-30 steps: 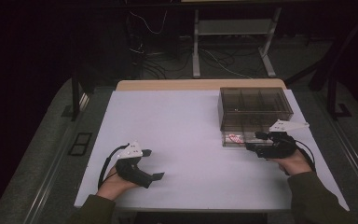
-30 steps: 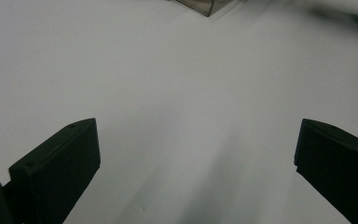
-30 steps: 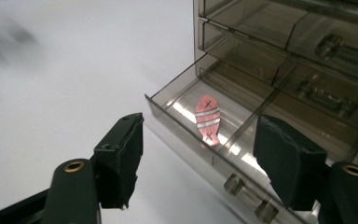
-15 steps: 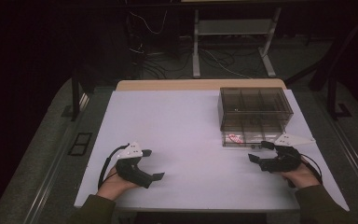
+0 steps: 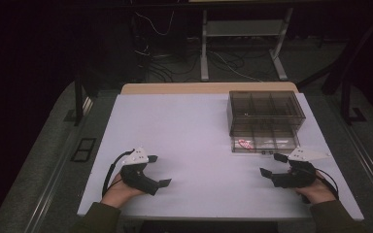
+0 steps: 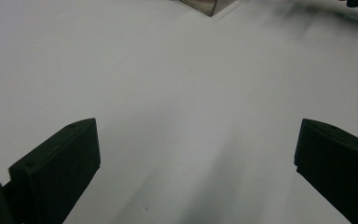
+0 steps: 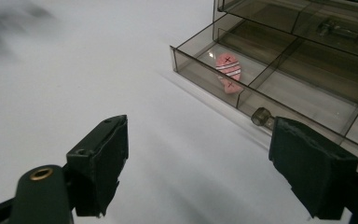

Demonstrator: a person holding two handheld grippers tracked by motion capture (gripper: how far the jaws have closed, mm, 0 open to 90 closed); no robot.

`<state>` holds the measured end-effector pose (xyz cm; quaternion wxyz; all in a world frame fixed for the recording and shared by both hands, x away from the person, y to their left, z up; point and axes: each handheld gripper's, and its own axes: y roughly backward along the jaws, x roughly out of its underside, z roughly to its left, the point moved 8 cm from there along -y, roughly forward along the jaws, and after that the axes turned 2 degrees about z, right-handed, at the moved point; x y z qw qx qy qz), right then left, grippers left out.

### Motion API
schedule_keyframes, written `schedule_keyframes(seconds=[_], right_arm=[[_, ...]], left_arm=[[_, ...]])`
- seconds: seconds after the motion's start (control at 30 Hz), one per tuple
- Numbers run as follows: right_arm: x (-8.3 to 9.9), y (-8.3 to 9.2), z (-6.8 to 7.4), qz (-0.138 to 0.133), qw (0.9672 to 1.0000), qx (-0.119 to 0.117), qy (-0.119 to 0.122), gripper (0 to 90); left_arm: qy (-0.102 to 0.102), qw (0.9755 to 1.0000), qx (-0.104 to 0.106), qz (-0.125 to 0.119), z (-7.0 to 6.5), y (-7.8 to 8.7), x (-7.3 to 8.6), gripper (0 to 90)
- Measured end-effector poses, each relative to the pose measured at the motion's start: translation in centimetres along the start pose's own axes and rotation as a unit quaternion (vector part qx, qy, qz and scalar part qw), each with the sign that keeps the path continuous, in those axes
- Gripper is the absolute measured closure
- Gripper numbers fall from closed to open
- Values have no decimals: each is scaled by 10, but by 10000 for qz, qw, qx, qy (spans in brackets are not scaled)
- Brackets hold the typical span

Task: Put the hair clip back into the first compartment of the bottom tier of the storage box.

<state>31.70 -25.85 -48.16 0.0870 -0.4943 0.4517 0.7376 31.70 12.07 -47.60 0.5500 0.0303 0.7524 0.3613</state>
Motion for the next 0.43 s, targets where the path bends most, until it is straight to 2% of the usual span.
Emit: schedule_keyframes(seconds=[0.13,0.43], right_arm=[[4,3,2,-21,10000,-3,-64,189],[4,3,3,-38,10000,-41,-28,189]], left_arm=[[-1,10000,4,1,0,0,0,0],[-1,10000,5,-2,0,0,0,0]])
